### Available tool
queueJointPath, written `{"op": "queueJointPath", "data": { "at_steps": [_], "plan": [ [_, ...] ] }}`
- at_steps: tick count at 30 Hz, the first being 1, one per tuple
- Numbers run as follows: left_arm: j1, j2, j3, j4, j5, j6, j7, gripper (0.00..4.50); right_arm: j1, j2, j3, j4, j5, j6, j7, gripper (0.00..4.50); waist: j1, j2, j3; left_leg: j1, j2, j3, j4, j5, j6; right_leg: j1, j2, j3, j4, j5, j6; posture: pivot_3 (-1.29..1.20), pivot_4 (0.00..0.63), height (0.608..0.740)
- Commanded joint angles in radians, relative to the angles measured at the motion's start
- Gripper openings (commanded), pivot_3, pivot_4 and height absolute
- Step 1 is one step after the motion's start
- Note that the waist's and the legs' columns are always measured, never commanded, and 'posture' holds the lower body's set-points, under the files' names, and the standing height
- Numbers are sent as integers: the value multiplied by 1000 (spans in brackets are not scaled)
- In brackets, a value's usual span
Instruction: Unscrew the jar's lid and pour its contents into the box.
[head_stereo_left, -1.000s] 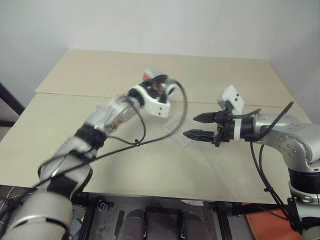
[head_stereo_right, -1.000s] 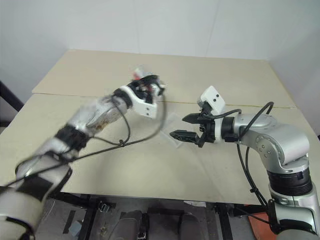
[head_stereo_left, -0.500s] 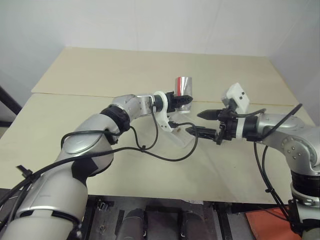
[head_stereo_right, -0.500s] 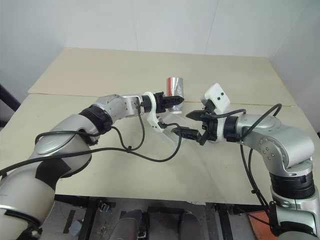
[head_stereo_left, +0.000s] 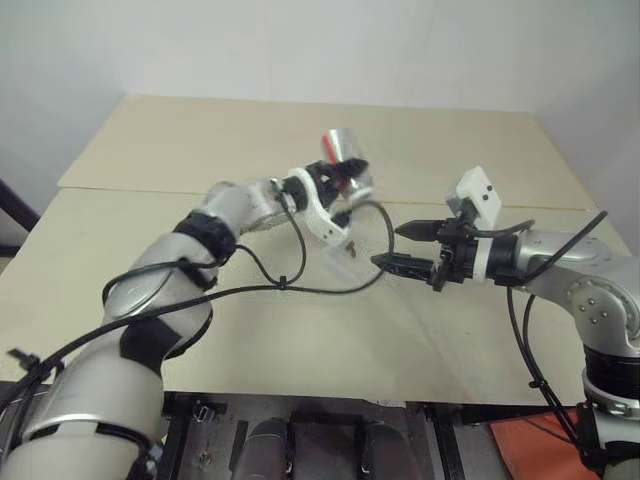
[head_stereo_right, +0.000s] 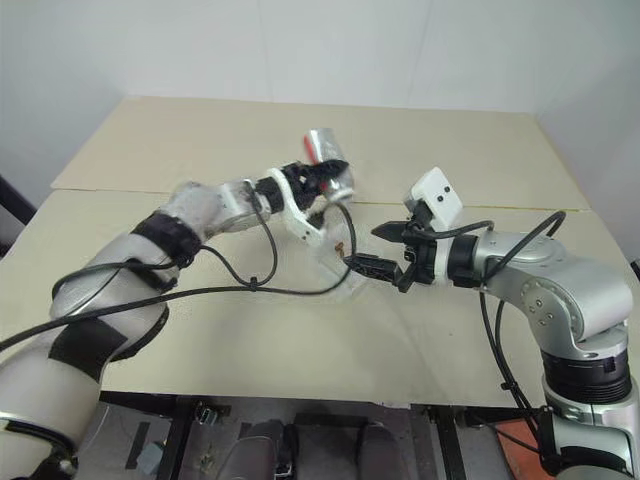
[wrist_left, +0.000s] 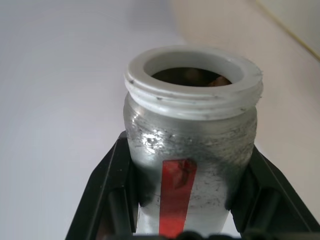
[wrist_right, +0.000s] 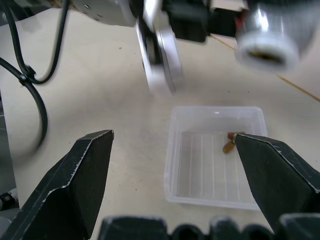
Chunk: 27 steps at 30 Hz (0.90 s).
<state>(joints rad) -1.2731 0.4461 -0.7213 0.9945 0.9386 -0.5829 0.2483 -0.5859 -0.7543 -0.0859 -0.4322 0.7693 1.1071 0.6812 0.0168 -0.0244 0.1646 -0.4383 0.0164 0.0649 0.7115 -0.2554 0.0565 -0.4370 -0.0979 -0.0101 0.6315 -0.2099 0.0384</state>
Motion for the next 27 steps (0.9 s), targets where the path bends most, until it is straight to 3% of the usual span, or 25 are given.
{"op": "queueJointPath", "data": {
  "at_steps": [1,3,5,10,15,24,25,27],
  "plan": [
    [140,-31,318,-142,-512,124,-389,1931,-27,-17,-9,-3,1,-30,25,4462,-6,0,0,0,0,0,0,0,0,0,0,0,0,0,0,0,150,740],
    [235,-68,463,-293,-776,325,-612,1931,-30,-16,-5,4,-1,-35,31,4462,-7,1,0,0,0,0,1,0,-1,0,-1,0,0,0,0,0,150,740],
    [304,-97,574,-432,-947,542,-710,1931,-35,-14,2,13,-8,-40,35,4462,-8,1,0,-1,1,-1,2,3,-5,0,-1,-1,1,0,0,0,150,740],
    [434,-115,692,-620,-1082,840,-734,1931,-53,-11,14,33,-16,-51,44,4462,-10,1,-1,0,-1,-2,2,1,-1,1,1,0,1,0,0,0,150,740],
    [568,-154,742,-744,-1164,844,-769,1931,-59,-10,22,42,-20,-57,45,4462,-7,1,-1,1,-1,-3,2,1,-1,3,1,0,1,0,0,0,150,740],
    [706,-180,715,-765,-1110,766,-749,1931,-57,-6,24,21,-13,-44,37,4462,-5,1,-1,10,-1,-3,1,0,0,12,1,-1,-1,0,0,0,150,740],
    [721,-179,711,-770,-1106,764,-750,2661,-55,-9,25,19,-14,-43,39,4500,-5,1,-1,11,-1,-3,0,0,0,13,1,0,-2,0,0,0,150,740],
    [735,-179,712,-777,-1104,767,-751,3251,-54,-13,27,15,-15,-42,39,4500,-6,1,-1,13,-1,-3,0,0,0,14,1,0,-3,0,0,0,150,740]
  ]
}}
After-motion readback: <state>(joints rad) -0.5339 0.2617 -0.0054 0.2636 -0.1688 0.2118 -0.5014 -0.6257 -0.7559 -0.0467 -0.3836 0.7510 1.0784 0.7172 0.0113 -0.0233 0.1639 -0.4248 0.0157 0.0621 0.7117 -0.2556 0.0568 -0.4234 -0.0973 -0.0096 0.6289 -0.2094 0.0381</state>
